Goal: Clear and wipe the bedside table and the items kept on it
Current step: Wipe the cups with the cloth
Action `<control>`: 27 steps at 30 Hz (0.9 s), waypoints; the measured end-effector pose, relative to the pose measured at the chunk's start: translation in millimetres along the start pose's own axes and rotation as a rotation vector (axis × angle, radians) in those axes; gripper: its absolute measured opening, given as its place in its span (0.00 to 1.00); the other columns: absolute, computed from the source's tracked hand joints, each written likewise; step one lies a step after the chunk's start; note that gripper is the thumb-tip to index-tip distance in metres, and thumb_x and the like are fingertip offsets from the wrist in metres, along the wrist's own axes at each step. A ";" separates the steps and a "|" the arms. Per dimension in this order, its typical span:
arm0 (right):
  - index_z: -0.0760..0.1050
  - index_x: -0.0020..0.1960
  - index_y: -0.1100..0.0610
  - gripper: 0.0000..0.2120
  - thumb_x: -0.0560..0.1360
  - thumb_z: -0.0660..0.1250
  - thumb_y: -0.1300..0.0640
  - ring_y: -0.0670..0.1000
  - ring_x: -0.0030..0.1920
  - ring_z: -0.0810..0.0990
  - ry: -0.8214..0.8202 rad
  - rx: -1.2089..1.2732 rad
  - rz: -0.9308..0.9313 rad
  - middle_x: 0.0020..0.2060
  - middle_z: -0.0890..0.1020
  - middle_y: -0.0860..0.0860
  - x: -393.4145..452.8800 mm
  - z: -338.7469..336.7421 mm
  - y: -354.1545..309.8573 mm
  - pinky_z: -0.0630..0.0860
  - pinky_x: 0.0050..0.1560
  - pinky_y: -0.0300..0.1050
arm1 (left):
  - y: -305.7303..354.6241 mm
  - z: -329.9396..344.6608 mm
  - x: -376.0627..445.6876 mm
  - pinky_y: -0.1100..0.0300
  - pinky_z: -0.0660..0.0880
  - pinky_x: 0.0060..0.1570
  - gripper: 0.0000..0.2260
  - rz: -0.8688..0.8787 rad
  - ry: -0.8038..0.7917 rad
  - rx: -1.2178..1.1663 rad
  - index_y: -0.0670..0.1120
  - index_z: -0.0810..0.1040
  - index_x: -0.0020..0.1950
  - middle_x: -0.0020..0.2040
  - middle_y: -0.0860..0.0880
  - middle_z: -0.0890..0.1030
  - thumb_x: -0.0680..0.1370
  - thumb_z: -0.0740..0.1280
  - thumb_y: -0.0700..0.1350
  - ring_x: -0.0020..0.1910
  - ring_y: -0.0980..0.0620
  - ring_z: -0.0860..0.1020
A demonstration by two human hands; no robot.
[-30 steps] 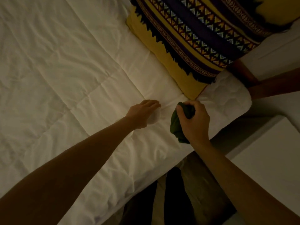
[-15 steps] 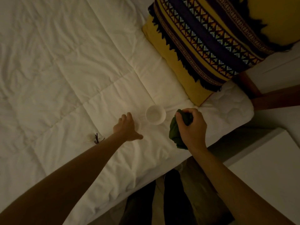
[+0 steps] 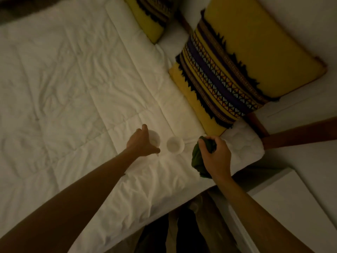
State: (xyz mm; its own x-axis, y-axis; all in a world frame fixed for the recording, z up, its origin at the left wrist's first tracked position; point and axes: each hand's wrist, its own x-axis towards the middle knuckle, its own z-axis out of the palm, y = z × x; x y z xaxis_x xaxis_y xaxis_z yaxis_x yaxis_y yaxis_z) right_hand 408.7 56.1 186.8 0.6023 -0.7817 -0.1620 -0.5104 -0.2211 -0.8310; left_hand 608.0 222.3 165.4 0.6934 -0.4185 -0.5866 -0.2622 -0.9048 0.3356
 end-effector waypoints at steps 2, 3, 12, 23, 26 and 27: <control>0.77 0.50 0.45 0.05 0.77 0.72 0.48 0.38 0.49 0.78 -0.013 0.061 -0.047 0.47 0.80 0.41 3.3 -14.5 -27.4 0.70 0.48 0.25 | 14.7 -33.1 -13.7 0.49 0.78 0.51 0.41 0.063 0.004 -0.103 0.46 0.66 0.67 0.59 0.43 0.75 0.61 0.82 0.55 0.57 0.42 0.76; 0.77 0.50 0.42 0.05 0.76 0.72 0.48 0.35 0.50 0.78 -0.020 0.094 -0.084 0.47 0.80 0.38 5.2 -23.3 -44.6 0.70 0.49 0.24 | 23.7 -51.7 -22.2 0.52 0.77 0.51 0.40 0.101 0.011 -0.175 0.47 0.68 0.67 0.58 0.45 0.75 0.61 0.82 0.54 0.57 0.44 0.76; 0.80 0.53 0.40 0.08 0.75 0.72 0.44 0.38 0.53 0.81 0.108 0.391 -0.384 0.50 0.83 0.34 18.9 -104.3 -217.6 0.78 0.51 0.32 | 131.0 -201.1 -120.3 0.52 0.80 0.59 0.29 0.528 -0.049 -0.940 0.57 0.77 0.64 0.60 0.50 0.80 0.65 0.80 0.55 0.60 0.48 0.79; 0.77 0.62 0.48 0.12 0.79 0.68 0.49 0.44 0.67 0.76 0.506 0.464 -0.861 0.67 0.77 0.39 -23.7 -204.1 -378.2 0.76 0.63 0.40 | 278.0 -307.8 -254.1 0.36 0.72 0.65 0.37 0.881 -0.083 -1.478 0.38 0.74 0.67 0.64 0.35 0.77 0.67 0.77 0.59 0.63 0.33 0.77; 0.75 0.62 0.47 0.13 0.80 0.65 0.45 0.48 0.68 0.75 0.636 0.363 -1.047 0.68 0.76 0.43 -37.6 -216.7 -401.9 0.76 0.62 0.40 | 307.6 -322.0 -284.0 0.37 0.71 0.65 0.32 0.945 -0.187 -1.576 0.39 0.76 0.58 0.54 0.36 0.77 0.69 0.73 0.64 0.56 0.33 0.77; 0.75 0.62 0.47 0.13 0.80 0.65 0.45 0.49 0.68 0.75 0.665 0.329 -1.089 0.68 0.76 0.45 -41.0 -221.6 -408.2 0.76 0.62 0.42 | 315.0 -326.6 -294.2 0.40 0.72 0.61 0.29 0.970 -0.233 -1.610 0.41 0.74 0.58 0.51 0.37 0.76 0.71 0.72 0.64 0.52 0.37 0.77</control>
State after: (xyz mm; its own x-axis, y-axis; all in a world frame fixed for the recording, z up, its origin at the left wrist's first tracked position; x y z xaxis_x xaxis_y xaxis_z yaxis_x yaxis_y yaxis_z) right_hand 456.3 49.1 650.6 0.1446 -0.4517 0.8804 0.2701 -0.8379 -0.4742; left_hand 540.7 86.2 684.4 0.5837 -0.7932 0.1736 0.4335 0.4852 0.7594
